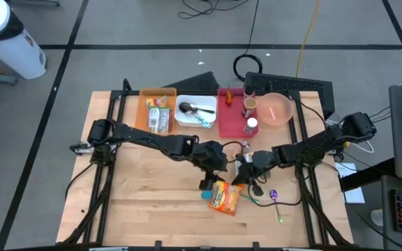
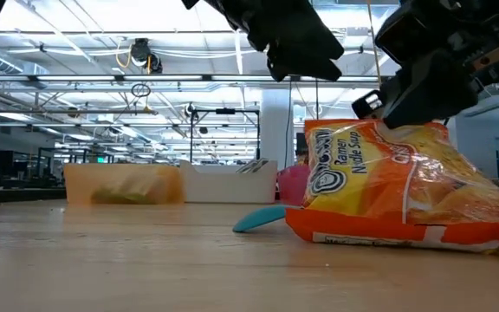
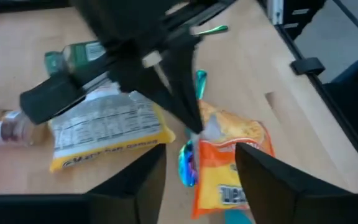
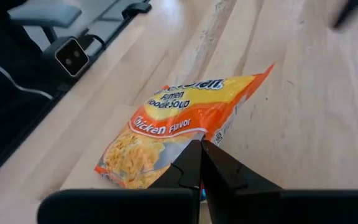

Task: Pick & Place Food Item
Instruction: Put the orange noodle pack into the orange bin

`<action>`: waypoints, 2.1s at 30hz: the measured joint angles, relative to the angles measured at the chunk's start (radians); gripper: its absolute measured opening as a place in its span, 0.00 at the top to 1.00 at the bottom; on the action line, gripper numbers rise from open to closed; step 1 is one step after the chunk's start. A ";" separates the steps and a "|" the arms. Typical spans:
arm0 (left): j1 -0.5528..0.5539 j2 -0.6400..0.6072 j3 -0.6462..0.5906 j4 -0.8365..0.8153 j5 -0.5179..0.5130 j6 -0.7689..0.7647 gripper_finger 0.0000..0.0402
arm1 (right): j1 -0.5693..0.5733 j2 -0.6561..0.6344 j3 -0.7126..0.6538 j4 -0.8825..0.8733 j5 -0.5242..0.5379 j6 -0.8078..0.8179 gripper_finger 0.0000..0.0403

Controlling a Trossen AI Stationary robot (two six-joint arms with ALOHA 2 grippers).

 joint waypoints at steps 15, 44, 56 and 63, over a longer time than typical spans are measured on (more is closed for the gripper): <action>0.006 0.024 -0.001 -0.046 0.016 -0.069 0.40 | -0.001 0.000 0.061 -0.064 0.050 -0.107 1.00; 0.036 0.122 -0.001 -0.037 0.162 -0.115 0.59 | -0.001 -0.002 0.061 -0.036 0.044 -0.133 1.00; 0.035 0.121 -0.001 -0.018 0.180 -0.099 0.93 | -0.001 -0.002 0.061 -0.043 0.044 -0.133 1.00; 0.033 0.121 -0.001 -0.019 0.179 -0.033 0.98 | -0.001 -0.002 0.061 -0.043 0.044 -0.133 1.00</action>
